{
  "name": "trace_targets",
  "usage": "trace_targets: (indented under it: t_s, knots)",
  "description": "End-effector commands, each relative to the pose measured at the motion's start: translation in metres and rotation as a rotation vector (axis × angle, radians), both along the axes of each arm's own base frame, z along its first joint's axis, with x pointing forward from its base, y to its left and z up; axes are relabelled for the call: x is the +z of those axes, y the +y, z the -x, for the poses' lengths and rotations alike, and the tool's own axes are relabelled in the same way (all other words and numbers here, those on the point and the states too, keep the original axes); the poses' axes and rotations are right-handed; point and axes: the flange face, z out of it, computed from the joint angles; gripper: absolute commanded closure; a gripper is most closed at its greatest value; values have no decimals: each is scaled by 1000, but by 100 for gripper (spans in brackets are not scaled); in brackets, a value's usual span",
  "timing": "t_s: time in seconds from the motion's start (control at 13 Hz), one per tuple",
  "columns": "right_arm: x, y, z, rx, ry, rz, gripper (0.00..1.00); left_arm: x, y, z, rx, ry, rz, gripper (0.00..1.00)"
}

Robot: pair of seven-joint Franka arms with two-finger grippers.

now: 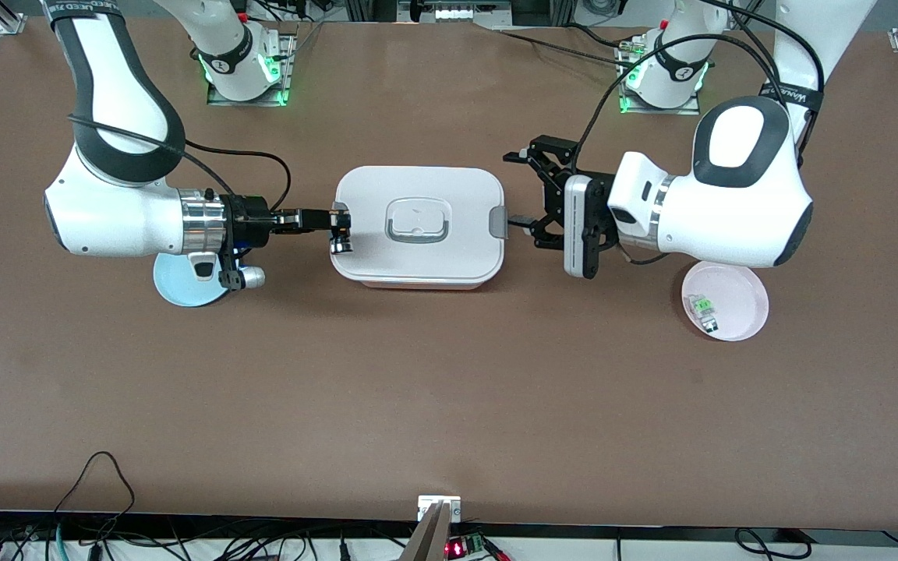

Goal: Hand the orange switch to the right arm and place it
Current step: 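Grasp the switch with the right gripper and open the left gripper, then move the switch over the blue plate while the left gripper withdraws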

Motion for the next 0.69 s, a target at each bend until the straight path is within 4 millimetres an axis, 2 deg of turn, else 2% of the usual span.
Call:
trace_targets:
  t_s: [0.0, 0.15, 0.23, 0.31, 0.46, 0.62]
  knots:
    - [2, -20, -1, 79, -95, 140, 76, -11, 7, 3, -29, 70, -206, 0]
    - [-6, -42, -3, 191, -173, 223, 76, -17, 21, 8, -16, 168, -352, 0]
    - [-9, -50, -2, 258, -210, 243, 76, -15, 39, 2, 20, 210, -394, 0]
    - [-12, -65, -3, 311, -229, 270, 76, -8, 48, 0, 23, 209, -456, 0]
    - [-13, -79, -2, 479, -309, 344, 76, 4, 60, 2, 50, 207, -642, 0]
    - [-8, -96, 0, 561, -330, 392, 76, 18, 77, 0, 110, 201, -812, 0]
